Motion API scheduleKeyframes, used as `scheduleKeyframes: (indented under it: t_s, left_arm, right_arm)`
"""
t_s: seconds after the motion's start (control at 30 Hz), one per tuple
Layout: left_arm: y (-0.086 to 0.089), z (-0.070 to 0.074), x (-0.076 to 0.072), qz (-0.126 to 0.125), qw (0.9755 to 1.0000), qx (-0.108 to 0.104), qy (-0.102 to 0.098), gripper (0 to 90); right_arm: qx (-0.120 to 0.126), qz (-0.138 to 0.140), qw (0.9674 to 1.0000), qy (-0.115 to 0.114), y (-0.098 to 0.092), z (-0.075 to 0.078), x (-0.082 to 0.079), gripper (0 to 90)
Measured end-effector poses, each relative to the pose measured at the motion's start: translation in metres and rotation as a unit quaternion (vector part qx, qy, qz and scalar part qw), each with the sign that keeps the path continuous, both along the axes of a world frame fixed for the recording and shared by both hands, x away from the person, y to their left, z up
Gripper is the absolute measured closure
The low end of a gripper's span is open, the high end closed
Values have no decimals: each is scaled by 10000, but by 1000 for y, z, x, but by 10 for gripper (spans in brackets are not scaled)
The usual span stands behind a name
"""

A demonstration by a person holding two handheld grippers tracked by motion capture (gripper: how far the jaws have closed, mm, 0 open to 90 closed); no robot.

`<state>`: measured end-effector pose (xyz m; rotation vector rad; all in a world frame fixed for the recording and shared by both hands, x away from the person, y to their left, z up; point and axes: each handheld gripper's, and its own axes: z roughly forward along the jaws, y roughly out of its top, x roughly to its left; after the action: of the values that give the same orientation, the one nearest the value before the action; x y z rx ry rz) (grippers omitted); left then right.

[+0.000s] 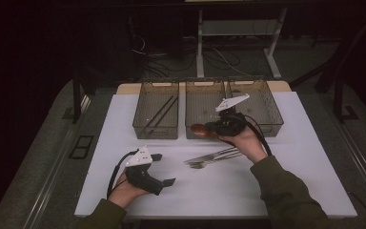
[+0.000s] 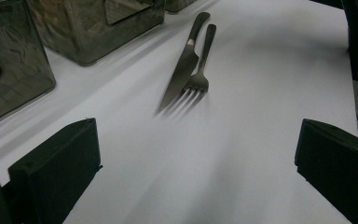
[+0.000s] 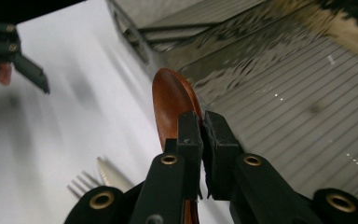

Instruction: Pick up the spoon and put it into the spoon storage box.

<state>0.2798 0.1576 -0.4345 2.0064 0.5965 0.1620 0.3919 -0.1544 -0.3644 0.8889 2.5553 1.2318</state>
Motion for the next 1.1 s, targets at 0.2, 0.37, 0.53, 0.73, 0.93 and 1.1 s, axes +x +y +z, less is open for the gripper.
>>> scheduleKeyframes:
  t_s: [0.2, 0.37, 0.53, 0.73, 0.93, 1.1]
  left_arm:
    - [0, 0, 0, -20, 10000, 8, 5, 0]
    - [0, 0, 0, -33, 10000, 5, 8, 0]
    - [0, 1, 0, -47, 10000, 14, 2, 0]
    - [0, 1, 0, -65, 10000, 0, -20, 0]
    - [0, 1, -1, -63, 10000, -43, -16, 0]
    - [-1, 2, -1, -86, 10000, -42, -20, 0]
  right_arm:
    - [59, -214, 9998, -25, -3, 12, 16, 849]
    - [105, -389, 9992, -37, -4, 19, 32, 849]
    - [87, -518, 9986, -27, -1, 25, 47, 849]
    - [92, -645, 9979, 27, 6, 28, 65, 849]
    - [64, -775, 9970, 54, 16, 29, 81, 848]
    - [-25, -950, 9955, 51, 22, 23, 93, 849]
